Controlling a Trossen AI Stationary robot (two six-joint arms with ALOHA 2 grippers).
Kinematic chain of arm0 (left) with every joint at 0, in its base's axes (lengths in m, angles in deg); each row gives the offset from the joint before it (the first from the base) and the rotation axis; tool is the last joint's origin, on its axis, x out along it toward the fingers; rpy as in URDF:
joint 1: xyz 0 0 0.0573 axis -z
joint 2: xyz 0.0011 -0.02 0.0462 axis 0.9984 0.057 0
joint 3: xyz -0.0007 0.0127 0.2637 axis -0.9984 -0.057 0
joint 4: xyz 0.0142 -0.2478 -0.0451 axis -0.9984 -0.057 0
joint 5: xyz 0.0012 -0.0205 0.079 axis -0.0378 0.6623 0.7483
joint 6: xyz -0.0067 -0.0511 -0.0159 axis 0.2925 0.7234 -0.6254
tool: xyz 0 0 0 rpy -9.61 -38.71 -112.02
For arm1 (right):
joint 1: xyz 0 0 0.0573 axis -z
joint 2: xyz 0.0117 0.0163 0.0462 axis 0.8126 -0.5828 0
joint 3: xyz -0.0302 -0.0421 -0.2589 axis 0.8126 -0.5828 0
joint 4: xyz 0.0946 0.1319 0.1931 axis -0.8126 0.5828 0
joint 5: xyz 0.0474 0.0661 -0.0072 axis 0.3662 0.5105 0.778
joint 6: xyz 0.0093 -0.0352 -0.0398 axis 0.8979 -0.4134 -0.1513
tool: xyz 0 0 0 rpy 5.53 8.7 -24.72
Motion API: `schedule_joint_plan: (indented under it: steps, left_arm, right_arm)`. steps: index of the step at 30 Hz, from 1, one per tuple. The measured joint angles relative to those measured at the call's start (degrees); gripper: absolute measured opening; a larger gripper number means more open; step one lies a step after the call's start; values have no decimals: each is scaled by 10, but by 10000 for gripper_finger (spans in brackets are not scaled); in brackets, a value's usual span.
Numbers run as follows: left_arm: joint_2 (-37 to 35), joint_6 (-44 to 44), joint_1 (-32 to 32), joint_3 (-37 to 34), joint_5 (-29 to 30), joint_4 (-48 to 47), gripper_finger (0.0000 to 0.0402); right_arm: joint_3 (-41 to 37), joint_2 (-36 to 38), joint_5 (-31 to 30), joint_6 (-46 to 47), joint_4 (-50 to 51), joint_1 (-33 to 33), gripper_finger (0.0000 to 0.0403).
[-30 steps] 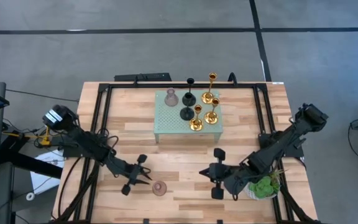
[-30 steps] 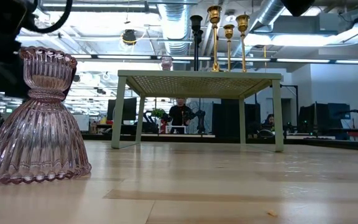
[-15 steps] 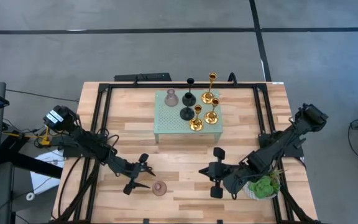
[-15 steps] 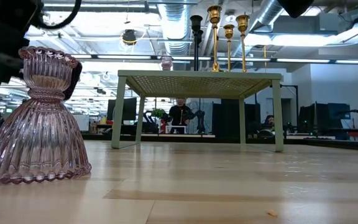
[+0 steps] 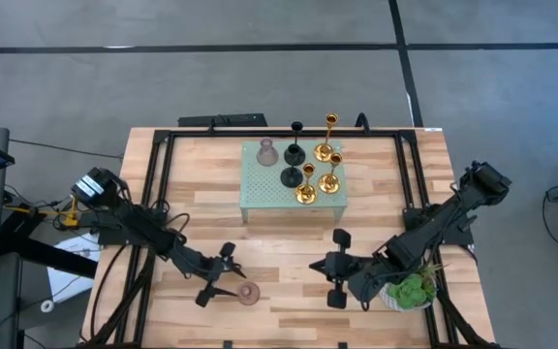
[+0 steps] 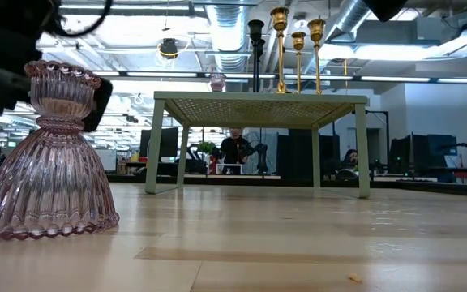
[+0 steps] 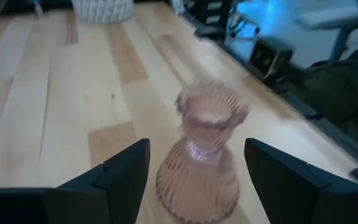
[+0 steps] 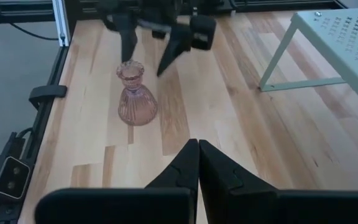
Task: Pick & Place candle stick holders
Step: Put the pink candle holder on the shelf aligned with the other pink candle holder
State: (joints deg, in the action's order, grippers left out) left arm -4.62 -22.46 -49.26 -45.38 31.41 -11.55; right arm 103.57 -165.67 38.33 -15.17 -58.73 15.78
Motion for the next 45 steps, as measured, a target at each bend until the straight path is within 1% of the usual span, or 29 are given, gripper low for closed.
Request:
schedule_joint_plan:
  steps: [4,8,16,20,23,30,34,37,39,43,45]
  left_arm:
    - [47,1,0,22,5,0,262]
    - [72,1,0,48,2,1,260]
    - [72,6,0,68,0,4,257]
    - [72,26,-3,76,0,4,247]
    - [72,29,-3,78,0,4,227]
    - [71,29,-3,78,0,4,166]
    - [71,30,-3,78,0,4,167]
    - [71,37,-3,78,0,4,183]
    - [71,45,-3,78,0,3,186]
    - [69,48,-3,78,11,1,165]
    - [60,48,-4,77,19,0,165]
  right_arm:
    - [0,0,0,-5,-10,0,0]
    - [0,0,0,-5,-17,0,0]
    - [0,0,0,-5,-17,0,0]
    - [0,0,0,-5,-17,0,0]
    - [0,0,0,-5,-19,0,0]
    - [0,0,0,-5,-19,0,0]
    - [0,0,0,-5,-19,0,0]
    - [0,0,0,-5,-19,0,0]
    - [0,0,0,-5,-19,0,0]
    - [0,0,0,-5,-19,0,0]
    - [0,0,0,-5,-19,0,0]
